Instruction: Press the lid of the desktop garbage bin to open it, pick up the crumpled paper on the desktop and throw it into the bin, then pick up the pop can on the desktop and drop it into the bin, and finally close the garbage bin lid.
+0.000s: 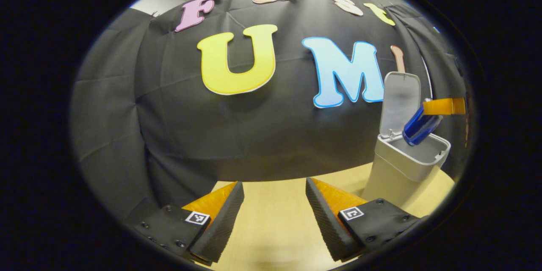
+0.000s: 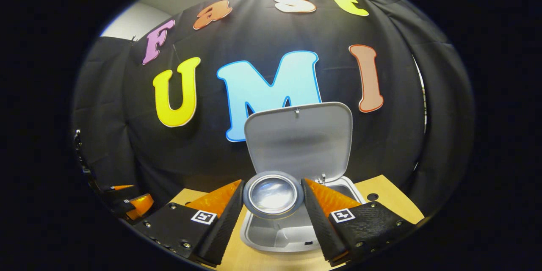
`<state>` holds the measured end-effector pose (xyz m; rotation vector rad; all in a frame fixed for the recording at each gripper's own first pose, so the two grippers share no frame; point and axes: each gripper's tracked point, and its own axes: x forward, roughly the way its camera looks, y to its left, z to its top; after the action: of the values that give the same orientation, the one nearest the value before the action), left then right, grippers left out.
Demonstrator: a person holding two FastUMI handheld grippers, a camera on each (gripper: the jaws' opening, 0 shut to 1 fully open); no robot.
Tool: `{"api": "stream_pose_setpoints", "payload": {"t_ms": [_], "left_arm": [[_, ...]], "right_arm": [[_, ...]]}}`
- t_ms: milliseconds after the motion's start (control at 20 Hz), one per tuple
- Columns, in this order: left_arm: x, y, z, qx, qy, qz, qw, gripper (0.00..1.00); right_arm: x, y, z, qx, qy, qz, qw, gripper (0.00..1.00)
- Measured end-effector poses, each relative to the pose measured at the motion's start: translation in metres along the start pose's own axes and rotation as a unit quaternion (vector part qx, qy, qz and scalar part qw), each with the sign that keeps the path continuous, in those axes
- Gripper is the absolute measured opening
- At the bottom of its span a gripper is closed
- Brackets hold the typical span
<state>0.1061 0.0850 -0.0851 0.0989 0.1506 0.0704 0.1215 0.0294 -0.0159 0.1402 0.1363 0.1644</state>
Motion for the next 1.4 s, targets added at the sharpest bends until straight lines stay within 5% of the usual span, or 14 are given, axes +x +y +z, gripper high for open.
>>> {"api": "stream_pose_setpoints", "payload": {"t_ms": [650,1400], "left_arm": [[0.005,0.002,-0.007,-0.006,0.007,0.004,1.000,0.96],[0.009,0.001,-0.010,-0.010,0.009,0.006,1.000,0.96]], "right_arm": [[0.044,-0.023,-0.079,-0.043,0.116,-0.035,0.992,0.83],[0.046,-0.033,-0.100,-0.015,0.165,-0.051,0.985,0.88]]}}
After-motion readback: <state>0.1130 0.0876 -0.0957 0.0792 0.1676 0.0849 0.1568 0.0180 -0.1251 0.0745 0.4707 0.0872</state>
